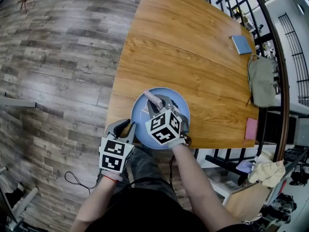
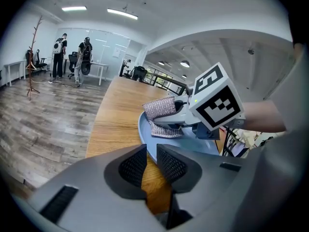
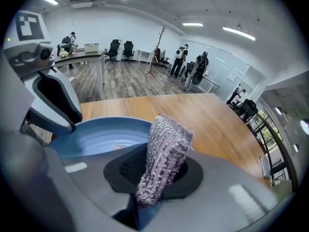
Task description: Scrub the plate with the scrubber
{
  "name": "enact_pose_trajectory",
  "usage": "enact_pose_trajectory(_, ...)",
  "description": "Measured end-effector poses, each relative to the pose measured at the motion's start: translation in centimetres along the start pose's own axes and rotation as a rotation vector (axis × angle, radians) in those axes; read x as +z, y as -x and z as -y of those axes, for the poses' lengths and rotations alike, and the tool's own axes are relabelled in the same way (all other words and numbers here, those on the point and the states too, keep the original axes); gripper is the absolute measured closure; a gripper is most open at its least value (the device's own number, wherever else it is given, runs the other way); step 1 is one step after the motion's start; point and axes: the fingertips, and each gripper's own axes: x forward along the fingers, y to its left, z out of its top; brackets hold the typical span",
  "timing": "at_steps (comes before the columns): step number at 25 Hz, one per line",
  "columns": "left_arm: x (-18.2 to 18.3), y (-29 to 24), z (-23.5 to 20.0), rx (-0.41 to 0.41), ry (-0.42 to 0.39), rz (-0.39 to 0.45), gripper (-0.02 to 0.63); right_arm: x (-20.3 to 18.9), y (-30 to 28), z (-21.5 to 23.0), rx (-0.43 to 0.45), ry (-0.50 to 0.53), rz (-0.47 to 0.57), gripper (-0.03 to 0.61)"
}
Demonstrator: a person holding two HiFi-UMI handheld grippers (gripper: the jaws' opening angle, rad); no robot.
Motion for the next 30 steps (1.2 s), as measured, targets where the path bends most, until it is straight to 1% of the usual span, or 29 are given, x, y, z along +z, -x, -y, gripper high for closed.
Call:
enact_pose_trajectory(5, 0.1, 0.1, -0.2, 0.007, 0.001, 0.000, 0.555, -1.3, 0.2, 2.5, -0.047, -0.014, -0.028, 0.505)
enact_pose_trajectory(10, 0.0, 0.1, -0.3, 0.017, 0.002, -0.002, 0.555, -3.6, 1.0, 4.8, -0.094, -0.058, -0.067, 0.506)
enact_pose_trajectory(15, 0.0, 0.1, -0.2, 0.019, 0.002, -0.002, 0.555, -5.8, 2.2, 5.8, -0.127, -0.076, -0.097, 0.508)
enact_pose_trajectory(19, -0.1, 0.1, -0.1, 0.021, 0.003, -0.002, 0.555, -7.1, 3.1, 5.8, -0.127, -0.067, -0.134, 0.509)
enact_pose_trajectory(24, 0.1, 0.1, -0.1, 0.022, 0.003, -0.003, 0.555, -8.6, 4.1, 5.5, -0.094, -0.020, -0.204, 0.509)
enact_pose_trajectory(30, 0.2, 0.1, -0.3, 0.029, 0.000, 0.002, 0.555, -9.9, 5.3, 4.7, -0.071, -0.030, -0.246, 0.509)
